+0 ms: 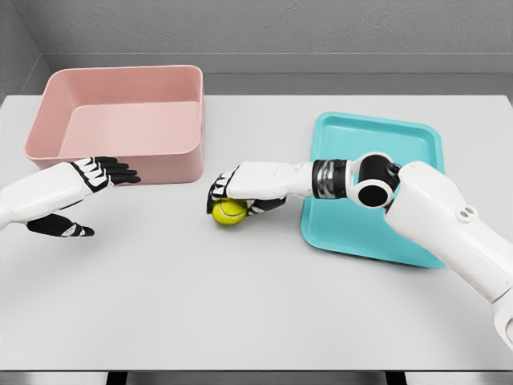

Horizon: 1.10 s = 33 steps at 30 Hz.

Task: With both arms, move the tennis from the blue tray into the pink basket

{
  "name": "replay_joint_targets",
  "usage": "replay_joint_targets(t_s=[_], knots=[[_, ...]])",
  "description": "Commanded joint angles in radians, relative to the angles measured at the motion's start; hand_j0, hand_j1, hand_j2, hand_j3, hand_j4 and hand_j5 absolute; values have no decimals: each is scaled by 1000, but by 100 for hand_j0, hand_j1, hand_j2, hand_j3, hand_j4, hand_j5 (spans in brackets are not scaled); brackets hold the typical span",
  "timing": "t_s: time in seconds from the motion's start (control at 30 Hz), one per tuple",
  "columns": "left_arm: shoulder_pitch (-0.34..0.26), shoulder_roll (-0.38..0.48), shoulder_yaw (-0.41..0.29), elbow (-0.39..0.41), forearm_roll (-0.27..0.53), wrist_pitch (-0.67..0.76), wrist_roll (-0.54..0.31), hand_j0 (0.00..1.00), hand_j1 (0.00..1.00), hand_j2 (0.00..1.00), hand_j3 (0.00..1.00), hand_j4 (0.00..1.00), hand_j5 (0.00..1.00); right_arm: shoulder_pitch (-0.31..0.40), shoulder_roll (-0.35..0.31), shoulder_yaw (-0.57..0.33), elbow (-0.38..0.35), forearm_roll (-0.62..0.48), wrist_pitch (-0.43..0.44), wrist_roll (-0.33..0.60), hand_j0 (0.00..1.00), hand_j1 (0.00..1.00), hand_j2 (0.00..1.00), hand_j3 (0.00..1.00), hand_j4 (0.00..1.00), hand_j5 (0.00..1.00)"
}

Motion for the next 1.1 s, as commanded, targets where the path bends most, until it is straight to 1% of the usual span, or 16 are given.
replay_joint_targets(t_s=[0.0,0.17,0.23,0.27,0.37,0.47,0.5,0.67,0.73,0.77,0.83,0.87,0.9,0.93,0.97,1.07], knots=[[0,3,1,-6,7,0,0,100,100,100,100,100,100,0,0,-1,2,-6,2,5,72,72,72,72,72,72],[0,5,1,-9,7,0,0,100,100,100,100,100,100,-2,0,-1,9,-4,2,12,74,74,74,74,74,74],[2,5,1,-10,7,0,0,100,100,100,100,100,100,-2,0,-1,13,-4,2,17,79,79,79,79,79,79],[2,3,0,-12,7,0,0,100,100,100,100,100,100,-2,0,-1,13,-4,2,17,80,80,80,80,80,80],[2,5,0,-12,7,0,-1,100,100,100,100,100,100,-3,0,-1,27,2,2,17,88,88,88,88,88,88],[2,5,0,-12,7,0,-1,100,100,100,100,100,100,-5,0,-1,27,4,2,19,90,90,90,90,90,90],[2,5,1,-12,7,0,0,100,100,100,100,100,100,-6,-1,-2,27,8,2,19,93,93,93,93,93,93],[0,8,2,-12,14,0,4,100,100,100,100,100,100,-8,-15,-14,24,8,2,17,93,93,93,93,93,93],[0,8,4,-12,14,0,4,100,100,100,100,100,100,-23,-18,-19,12,4,2,3,95,95,95,95,95,95],[0,8,8,-12,14,0,4,100,100,100,100,100,100,-25,-46,-37,-33,-1,2,-1,95,95,95,95,95,95],[-2,8,13,-12,15,0,4,100,100,100,100,100,100,-37,-81,-68,-47,-10,2,-27,100,100,100,100,100,100],[-5,8,14,-10,14,0,4,100,100,100,100,100,100,-37,-93,-77,-47,-10,2,-27,100,100,100,100,100,100],[-11,8,16,-12,14,0,4,100,100,100,100,100,100,-35,-130,-97,-60,-12,2,-29,100,100,100,100,100,100],[-17,8,19,-12,14,0,4,100,100,100,100,100,100,-34,-188,-117,-88,-18,2,-31,100,100,100,100,100,100],[-18,3,36,-12,9,0,1,100,100,100,100,100,100,-25,-262,-154,-128,-21,2,-32,100,100,100,100,100,100],[-57,-3,33,-16,-2,0,-7,100,100,100,100,100,100,-18,-426,-163,-145,-61,2,-73,100,100,100,100,100,100]])
